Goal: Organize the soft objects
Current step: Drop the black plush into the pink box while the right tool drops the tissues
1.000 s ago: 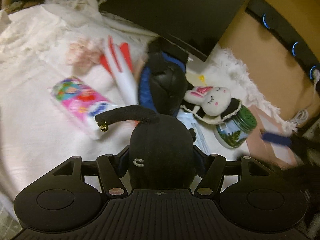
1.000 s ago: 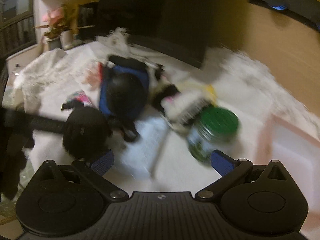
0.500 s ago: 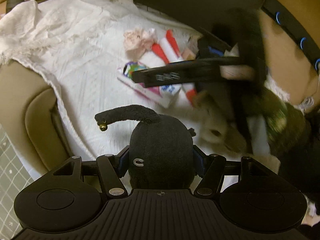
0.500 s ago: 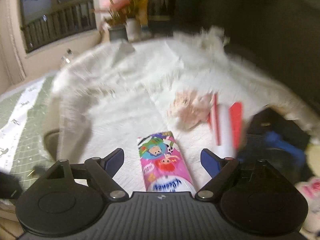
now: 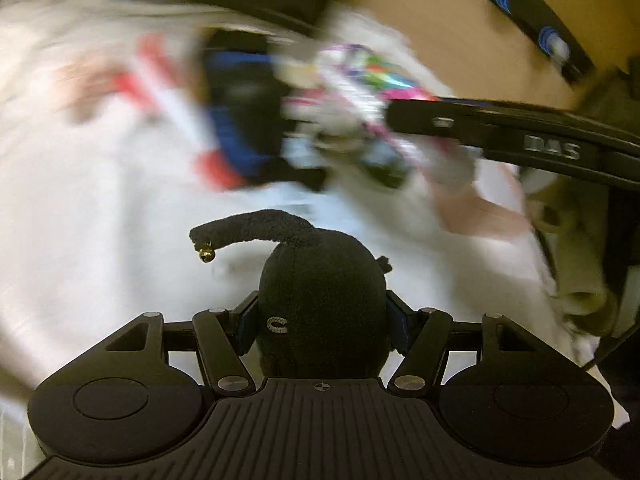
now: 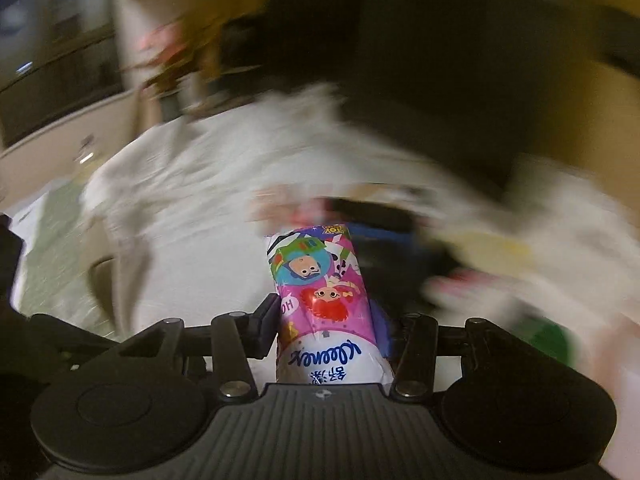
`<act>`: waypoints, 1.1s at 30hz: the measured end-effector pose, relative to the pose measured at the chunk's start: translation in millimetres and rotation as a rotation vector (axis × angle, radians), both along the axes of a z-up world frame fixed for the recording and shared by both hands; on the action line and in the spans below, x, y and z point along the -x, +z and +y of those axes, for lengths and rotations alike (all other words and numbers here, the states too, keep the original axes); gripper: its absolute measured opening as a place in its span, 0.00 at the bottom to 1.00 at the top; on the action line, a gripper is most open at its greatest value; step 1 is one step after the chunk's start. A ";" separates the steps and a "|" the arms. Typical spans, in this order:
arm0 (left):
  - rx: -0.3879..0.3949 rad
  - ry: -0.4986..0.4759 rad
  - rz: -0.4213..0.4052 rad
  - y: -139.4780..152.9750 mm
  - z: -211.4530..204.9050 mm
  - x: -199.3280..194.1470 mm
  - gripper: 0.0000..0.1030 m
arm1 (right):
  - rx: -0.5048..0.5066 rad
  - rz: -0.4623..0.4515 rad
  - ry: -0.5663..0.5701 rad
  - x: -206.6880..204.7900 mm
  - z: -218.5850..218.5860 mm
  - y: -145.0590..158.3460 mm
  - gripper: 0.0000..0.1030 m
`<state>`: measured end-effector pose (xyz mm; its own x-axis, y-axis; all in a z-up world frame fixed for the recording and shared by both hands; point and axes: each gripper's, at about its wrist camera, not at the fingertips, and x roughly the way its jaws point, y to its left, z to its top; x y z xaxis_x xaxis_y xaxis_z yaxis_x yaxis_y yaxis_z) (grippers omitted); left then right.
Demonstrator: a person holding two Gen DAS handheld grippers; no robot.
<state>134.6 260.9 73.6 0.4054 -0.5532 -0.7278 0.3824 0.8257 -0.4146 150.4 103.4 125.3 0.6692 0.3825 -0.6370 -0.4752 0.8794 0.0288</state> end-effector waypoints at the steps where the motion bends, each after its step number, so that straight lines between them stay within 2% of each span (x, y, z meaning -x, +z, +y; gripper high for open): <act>1: 0.004 -0.042 -0.007 3.9 -13.6 -3.6 0.66 | 0.000 -0.005 -0.062 7.5 -21.6 5.2 0.46; 5: 0.056 -0.207 -0.042 31.6 -71.5 -19.3 0.66 | 0.071 -0.081 -0.304 50.2 -103.5 19.9 0.46; 8: 0.079 -0.306 -0.117 60.2 -118.0 -39.1 0.66 | 0.117 -0.108 -0.465 80.4 -152.5 23.2 0.46; 12: 0.127 -0.322 -0.153 97.8 -173.6 -81.7 0.67 | 0.110 -0.104 -0.627 112.7 -197.2 18.4 0.46; 16: 0.173 -0.319 -0.202 124.4 -240.3 -117.6 0.68 | 0.097 -0.091 -0.703 134.2 -218.2 14.0 0.46; 18: 0.191 -0.326 -0.196 121.9 -275.0 -135.2 0.70 | 0.078 -0.087 -0.726 143.9 -227.5 14.3 0.46; 21: 0.105 -0.287 -0.210 98.2 -317.0 -142.1 0.68 | 0.073 -0.083 -0.751 148.0 -237.6 13.5 0.46; 26: 0.211 -0.246 -0.172 73.0 -319.9 -139.7 0.67 | 0.072 -0.057 -0.766 146.2 -239.7 9.0 0.47; 30: 0.165 -0.286 -0.200 69.1 -306.6 -123.0 0.66 | 0.074 -0.019 -0.755 140.7 -243.9 -1.0 0.47; 33: 0.167 -0.259 -0.204 64.5 -272.0 -106.6 0.66 | 0.075 -0.006 -0.740 133.0 -247.2 -4.8 0.47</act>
<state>241.3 -11.2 138.2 0.3638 -0.7608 -0.5375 0.6589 0.6180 -0.4288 17.3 -143.8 120.5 0.7388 -0.2134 -0.6393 0.2417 0.9693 -0.0442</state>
